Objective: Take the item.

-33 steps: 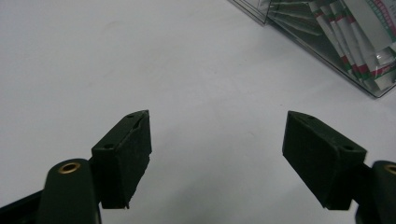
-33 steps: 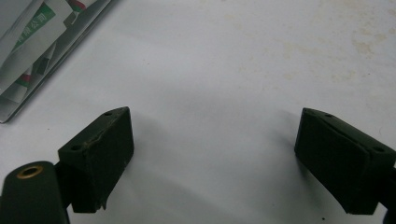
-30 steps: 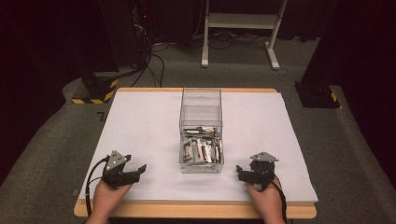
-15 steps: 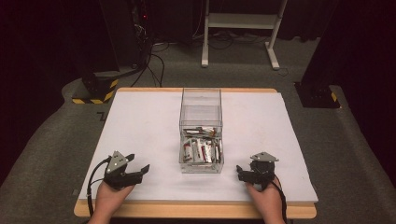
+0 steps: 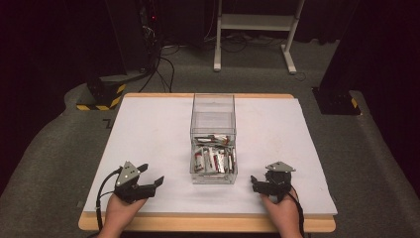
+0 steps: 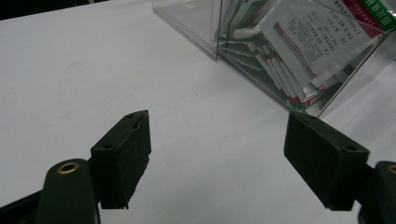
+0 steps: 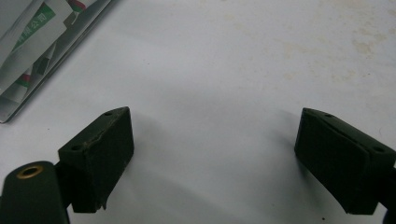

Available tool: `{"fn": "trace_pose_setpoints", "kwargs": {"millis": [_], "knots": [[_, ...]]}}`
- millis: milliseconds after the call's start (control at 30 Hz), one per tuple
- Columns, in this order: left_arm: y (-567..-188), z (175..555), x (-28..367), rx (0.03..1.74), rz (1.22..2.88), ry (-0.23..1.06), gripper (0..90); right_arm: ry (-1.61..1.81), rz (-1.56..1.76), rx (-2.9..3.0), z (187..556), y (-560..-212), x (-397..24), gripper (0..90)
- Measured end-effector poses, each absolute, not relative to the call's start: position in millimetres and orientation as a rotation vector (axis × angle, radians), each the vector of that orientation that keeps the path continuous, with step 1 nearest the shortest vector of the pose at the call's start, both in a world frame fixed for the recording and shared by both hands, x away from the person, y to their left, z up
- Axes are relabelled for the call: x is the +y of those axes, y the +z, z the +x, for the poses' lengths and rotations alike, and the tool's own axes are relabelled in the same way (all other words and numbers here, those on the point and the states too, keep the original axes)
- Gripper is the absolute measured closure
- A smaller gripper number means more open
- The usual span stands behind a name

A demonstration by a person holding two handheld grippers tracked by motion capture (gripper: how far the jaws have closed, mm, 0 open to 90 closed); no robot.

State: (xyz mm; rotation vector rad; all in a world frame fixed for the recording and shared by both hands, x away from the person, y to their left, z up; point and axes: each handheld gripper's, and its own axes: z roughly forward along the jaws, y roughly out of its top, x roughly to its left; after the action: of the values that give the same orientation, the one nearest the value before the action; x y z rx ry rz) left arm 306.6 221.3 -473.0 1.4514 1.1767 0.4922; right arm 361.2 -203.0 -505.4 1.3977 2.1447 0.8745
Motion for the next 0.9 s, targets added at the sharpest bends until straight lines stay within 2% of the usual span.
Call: {"fn": "trace_pose_setpoints", "kwargs": {"millis": [900], "knots": [[-462.7,303.6,196.6,1.113,1.442,0.443,24.3,0.875,1.398,2.144,361.2,-505.4,-203.1,11.5]]}}
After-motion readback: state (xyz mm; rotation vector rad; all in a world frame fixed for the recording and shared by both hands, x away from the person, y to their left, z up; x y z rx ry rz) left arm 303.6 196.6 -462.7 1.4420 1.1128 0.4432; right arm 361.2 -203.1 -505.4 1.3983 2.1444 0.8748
